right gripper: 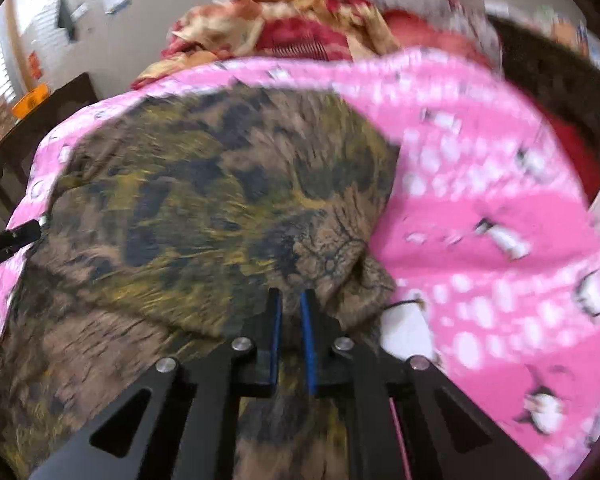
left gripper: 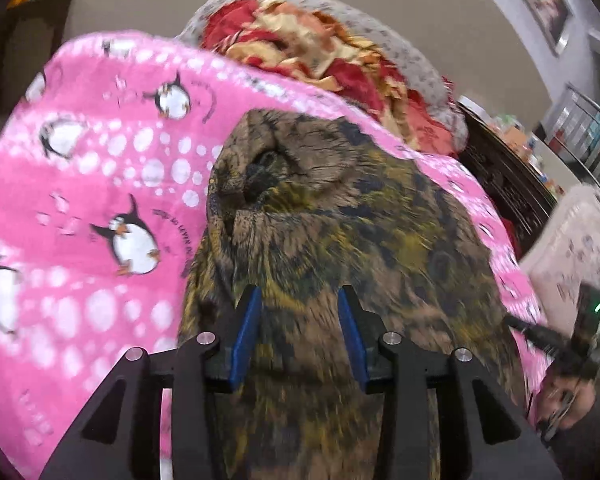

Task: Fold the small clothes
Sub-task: 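Smooth the folded shirt strip flat with both grippers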

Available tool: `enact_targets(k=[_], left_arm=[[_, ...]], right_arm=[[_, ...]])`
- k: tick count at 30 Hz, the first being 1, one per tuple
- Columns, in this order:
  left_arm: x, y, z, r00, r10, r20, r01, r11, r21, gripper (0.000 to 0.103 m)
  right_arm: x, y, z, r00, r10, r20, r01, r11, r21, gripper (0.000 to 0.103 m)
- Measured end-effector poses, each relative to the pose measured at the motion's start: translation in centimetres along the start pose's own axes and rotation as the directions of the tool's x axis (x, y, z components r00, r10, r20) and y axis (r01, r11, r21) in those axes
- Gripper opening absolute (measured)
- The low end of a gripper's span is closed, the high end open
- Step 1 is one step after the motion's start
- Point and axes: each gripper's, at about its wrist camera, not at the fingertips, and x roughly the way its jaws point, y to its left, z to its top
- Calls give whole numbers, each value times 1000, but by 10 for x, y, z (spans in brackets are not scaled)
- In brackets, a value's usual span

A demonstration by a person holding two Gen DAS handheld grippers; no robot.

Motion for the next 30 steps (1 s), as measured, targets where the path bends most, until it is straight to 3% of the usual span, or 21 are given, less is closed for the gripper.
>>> enact_targets(k=[2, 9, 12, 16, 20, 24, 27, 30], left_arm=[[-10, 1, -9, 999, 33, -26, -32, 999, 37, 19], [-72, 27, -53, 990, 91, -104, -84, 994, 67, 19], [-108, 42, -78, 979, 138, -150, -123, 987, 105, 19], [-138, 62, -110, 960, 157, -231, -143, 987, 75, 19], [-159, 57, -144, 943, 72, -326, -42, 994, 100, 19], [-161, 48, -179, 910, -13, -415, 69, 990, 122, 24], [-164, 53, -185, 917, -82, -390, 122, 989, 79, 33], [-160, 61, -185, 906, -196, -374, 203, 979, -20, 36]], right_arm=[[-33, 9, -10, 998, 62, 32, -61, 998, -33, 11], [-108, 17, -77, 993, 118, 6, -116, 982, -149, 19], [-126, 5, -114, 992, 126, -10, -126, 985, -119, 23], [-137, -5, -148, 993, 115, -9, -115, 991, -66, 24], [-135, -11, -164, 994, 112, -20, -112, 993, -31, 24], [-135, -8, -166, 993, 113, -11, -114, 993, -27, 24], [-143, -1, -165, 993, 120, 0, -120, 992, -45, 24], [-157, 3, -168, 993, 119, 17, -117, 991, -68, 24]])
